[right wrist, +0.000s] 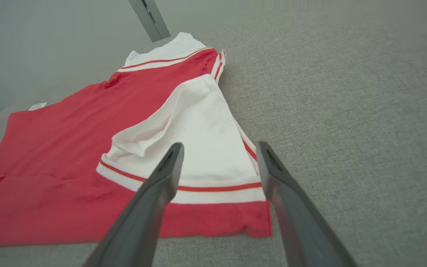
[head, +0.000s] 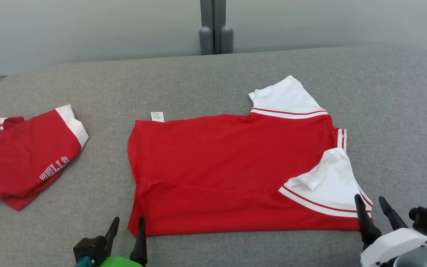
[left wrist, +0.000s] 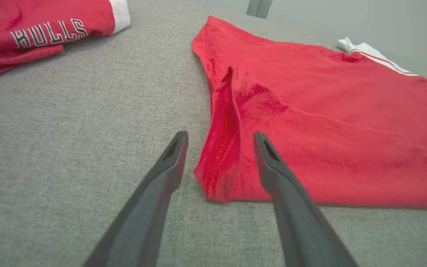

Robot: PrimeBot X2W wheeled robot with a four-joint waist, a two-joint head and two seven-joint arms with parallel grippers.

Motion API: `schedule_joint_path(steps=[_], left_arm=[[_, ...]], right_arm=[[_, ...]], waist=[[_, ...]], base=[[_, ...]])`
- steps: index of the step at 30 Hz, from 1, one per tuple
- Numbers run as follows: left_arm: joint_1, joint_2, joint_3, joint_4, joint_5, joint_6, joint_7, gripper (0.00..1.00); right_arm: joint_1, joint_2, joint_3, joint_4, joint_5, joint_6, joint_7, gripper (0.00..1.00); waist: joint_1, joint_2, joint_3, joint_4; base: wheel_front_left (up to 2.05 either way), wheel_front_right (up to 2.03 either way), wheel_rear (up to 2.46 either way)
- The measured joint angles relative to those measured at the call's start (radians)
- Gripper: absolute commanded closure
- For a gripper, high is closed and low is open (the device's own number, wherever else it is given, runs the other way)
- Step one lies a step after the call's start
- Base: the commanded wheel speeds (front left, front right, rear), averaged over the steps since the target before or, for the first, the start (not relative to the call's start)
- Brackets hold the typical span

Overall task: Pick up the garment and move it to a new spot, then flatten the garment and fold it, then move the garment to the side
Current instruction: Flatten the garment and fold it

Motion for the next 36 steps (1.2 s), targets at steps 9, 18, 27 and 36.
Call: schedule_joint_path(steps=[9,18,27,36], left_arm=[[-0.022,0.005,0.051,-0.12,0.056,0.011,-0.001,0.0],[-0.044,0.016,0.102,-0.188,0.105,0.022,-0.001,0.0],[-0.012,0.044,0.113,-0.252,0.142,-0.003,-0.001,0.0],[0.015,0.059,0.138,-0.283,0.149,-0.032,-0.001,0.0]], right_arm=[[-0.034,0.023,0.013,-0.08,-0.106,0.0,-0.062,0.0],[-0.06,0.04,0.017,-0.156,-0.185,0.0,-0.136,0.0],[0.008,0.064,-0.006,-0.235,-0.233,0.0,-0.169,0.0],[0.044,0.076,-0.022,-0.243,-0.233,0.0,-0.178,0.0]], waist=[[0.0,0.0,-0.037,0.006],[0.0,0.0,-0.059,0.011],[0.0,0.0,-0.078,0.023],[0.0,0.0,-0.08,0.039]], base=[[0.0,0.0,0.0],[0.0,0.0,0.0],[0.0,0.0,0.0],[0.0,0.0,0.0]])
